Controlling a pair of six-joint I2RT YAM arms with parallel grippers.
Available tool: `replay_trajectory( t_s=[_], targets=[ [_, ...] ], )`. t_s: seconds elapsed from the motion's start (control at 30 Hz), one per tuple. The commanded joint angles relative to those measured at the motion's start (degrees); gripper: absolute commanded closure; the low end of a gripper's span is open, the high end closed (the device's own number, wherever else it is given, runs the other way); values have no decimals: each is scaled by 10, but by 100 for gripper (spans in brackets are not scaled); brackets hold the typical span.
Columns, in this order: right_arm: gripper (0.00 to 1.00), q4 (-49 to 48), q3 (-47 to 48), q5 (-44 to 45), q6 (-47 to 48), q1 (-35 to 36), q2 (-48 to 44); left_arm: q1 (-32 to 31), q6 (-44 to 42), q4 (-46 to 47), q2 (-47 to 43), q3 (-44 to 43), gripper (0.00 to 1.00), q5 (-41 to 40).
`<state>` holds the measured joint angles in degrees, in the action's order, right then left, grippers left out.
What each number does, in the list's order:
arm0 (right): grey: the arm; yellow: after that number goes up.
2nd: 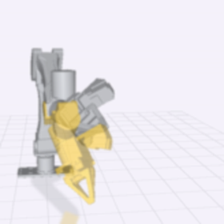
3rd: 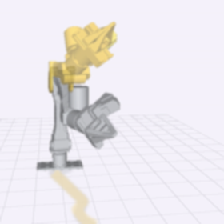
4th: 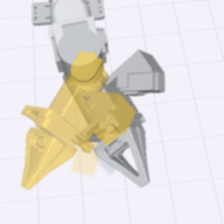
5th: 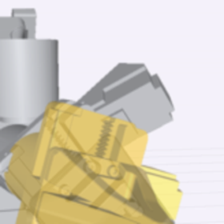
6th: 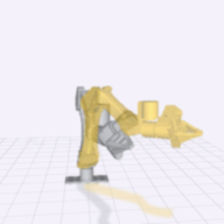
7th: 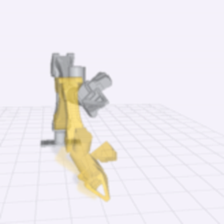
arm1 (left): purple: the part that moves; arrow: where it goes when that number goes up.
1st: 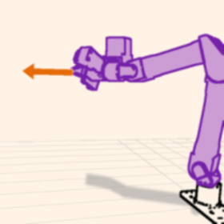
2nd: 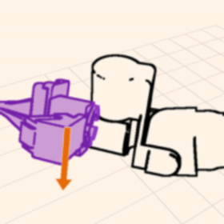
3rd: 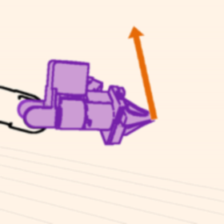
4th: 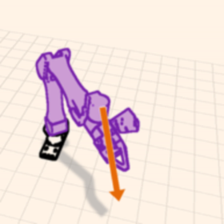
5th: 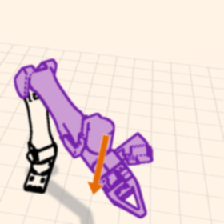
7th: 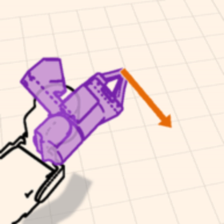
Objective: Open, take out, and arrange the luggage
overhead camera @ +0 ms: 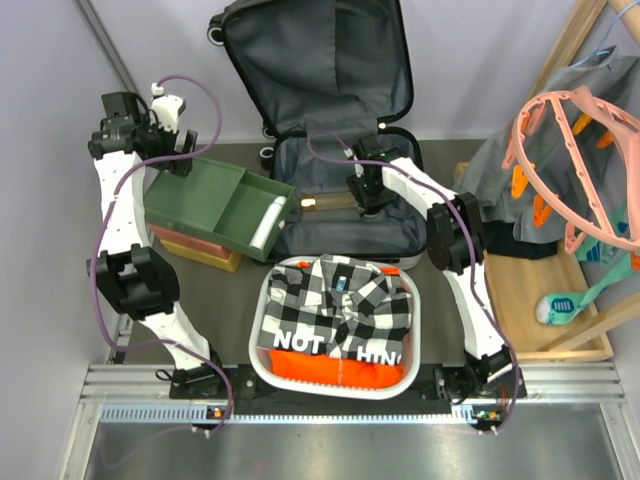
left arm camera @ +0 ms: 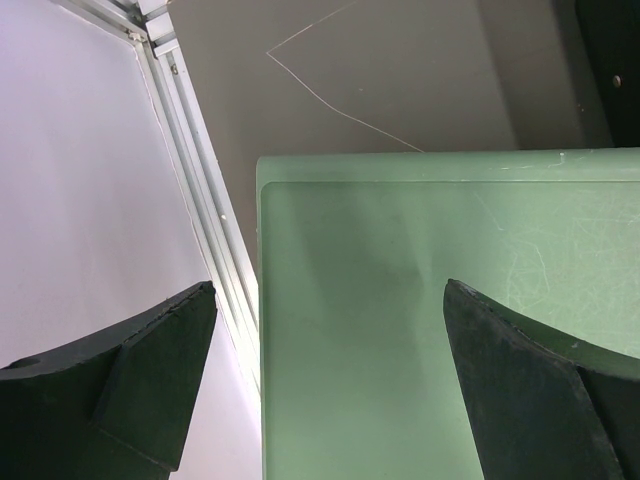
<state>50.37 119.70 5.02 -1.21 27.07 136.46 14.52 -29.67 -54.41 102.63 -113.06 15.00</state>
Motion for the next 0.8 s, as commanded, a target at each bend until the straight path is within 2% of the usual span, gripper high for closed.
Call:
replay_trajectory(
  t_s=[0.0,0.13,0.23,0.4,0.6,0.77],
  targets=[
    [62,-22,0,-11,3,1,-44,2,8,18,-5,-19,1,8],
    [76,-9,-3,-4,9,0,-101,2,22,19,-5,-16,1,15],
    [80,-7,-1,-5,9,2,-139,2,44,27,-8,-13,1,14],
    [81,-35,0,2,10,29,-225,2,91,43,-24,20,1,16],
    [81,-54,87,-47,10,110,-227,2,125,57,-42,40,1,6],
    [79,-130,94,-130,-5,184,-219,2,144,71,-63,71,1,11]
  ],
)
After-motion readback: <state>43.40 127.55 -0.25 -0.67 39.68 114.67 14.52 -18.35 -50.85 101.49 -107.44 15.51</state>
